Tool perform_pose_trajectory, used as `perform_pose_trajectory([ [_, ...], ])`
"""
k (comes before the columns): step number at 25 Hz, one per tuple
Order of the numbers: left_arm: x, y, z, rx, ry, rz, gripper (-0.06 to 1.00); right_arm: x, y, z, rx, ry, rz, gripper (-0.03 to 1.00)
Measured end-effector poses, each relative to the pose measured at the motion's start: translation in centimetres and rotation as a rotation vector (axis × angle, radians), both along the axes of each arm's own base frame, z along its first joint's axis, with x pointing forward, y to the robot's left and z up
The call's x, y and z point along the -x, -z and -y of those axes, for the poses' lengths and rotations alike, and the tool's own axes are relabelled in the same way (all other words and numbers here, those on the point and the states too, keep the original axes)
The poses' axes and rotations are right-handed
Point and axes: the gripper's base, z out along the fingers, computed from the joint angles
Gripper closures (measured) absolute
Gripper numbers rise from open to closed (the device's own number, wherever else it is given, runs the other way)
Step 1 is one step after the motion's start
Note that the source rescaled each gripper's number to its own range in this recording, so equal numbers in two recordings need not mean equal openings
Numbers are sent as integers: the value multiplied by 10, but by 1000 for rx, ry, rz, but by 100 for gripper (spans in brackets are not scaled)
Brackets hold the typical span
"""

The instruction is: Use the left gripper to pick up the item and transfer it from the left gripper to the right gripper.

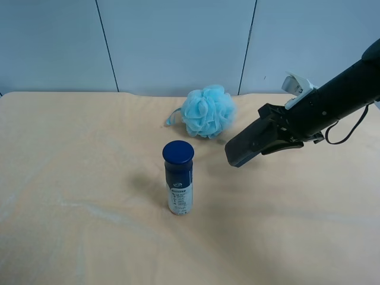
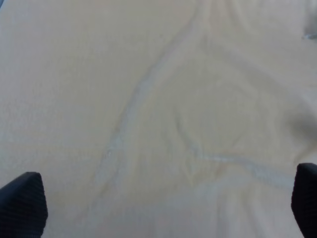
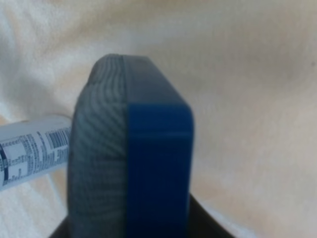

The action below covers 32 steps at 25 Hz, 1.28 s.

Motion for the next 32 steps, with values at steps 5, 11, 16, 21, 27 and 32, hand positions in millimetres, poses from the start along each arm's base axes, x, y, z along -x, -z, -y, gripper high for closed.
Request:
perform_pose_trajectory([
  [5,0,0,0,0,0,0,-6,1,2,2,22,28,-34,77],
  [11,0,0,0,0,0,0,-6,4,6,8,109,5,-54,3],
  [16,0,0,0,0,0,0,-6,4,4,9,115,-8,-69,-2],
  [21,0,0,0,0,0,0,-6,-1,-23,4,81,-80,-139,-2],
  [27,0,0,0,0,0,0,-6,-16,-66,10,168,-92,-118,-2],
  [32,0,0,0,0,0,0,-6,0,-97,26,327,-25,-29,-2],
])
